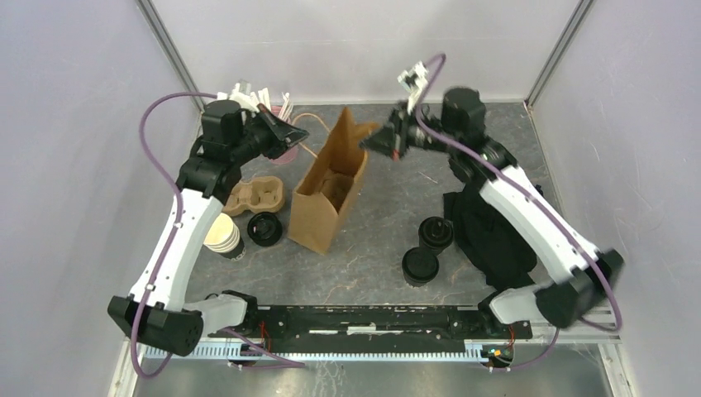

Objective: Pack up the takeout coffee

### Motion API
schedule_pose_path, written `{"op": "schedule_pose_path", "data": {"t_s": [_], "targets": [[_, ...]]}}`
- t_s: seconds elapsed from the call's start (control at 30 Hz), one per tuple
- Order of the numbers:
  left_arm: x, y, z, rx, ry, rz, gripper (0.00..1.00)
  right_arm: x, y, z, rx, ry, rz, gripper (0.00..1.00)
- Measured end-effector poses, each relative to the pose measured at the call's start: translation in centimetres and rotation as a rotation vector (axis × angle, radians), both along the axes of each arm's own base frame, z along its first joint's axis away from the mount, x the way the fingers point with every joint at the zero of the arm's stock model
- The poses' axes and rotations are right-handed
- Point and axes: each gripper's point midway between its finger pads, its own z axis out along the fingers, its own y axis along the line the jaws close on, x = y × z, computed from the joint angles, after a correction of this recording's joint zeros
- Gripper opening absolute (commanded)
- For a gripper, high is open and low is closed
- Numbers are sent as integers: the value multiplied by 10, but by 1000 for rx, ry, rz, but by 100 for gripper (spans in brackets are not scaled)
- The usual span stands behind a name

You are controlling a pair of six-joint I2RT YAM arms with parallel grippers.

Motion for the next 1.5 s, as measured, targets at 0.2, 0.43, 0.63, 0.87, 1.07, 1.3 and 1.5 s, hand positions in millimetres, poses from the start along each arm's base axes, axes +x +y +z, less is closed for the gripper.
{"op": "schedule_pose_path", "data": {"t_s": [0.2, 0.43, 0.63, 0.87, 1.07, 1.3, 1.5], "targets": [[15, 14, -1, -5, -2, 90, 2, 90, 35, 78, 66, -59, -103, 0], [30, 3, -46, 16, 137, 53, 2, 96, 31, 132, 221, -118, -118, 0], [-29, 22, -130, 65, 303, 83, 2, 88, 40, 43, 194, 41, -93, 0], [-30, 14, -149, 70, 412, 36, 2, 104, 61, -38, 86, 280, -87, 0], [-4, -8, -42, -49, 126, -62, 2, 109, 47, 77, 207, 38, -82, 0], [-20, -13, 3, -103, -23, -133, 2, 68, 0, 81, 214, 24, -142, 0], [-11, -16, 6, -97, 0, -135, 2, 35, -18, 1, 103, 167, -171, 0]]}}
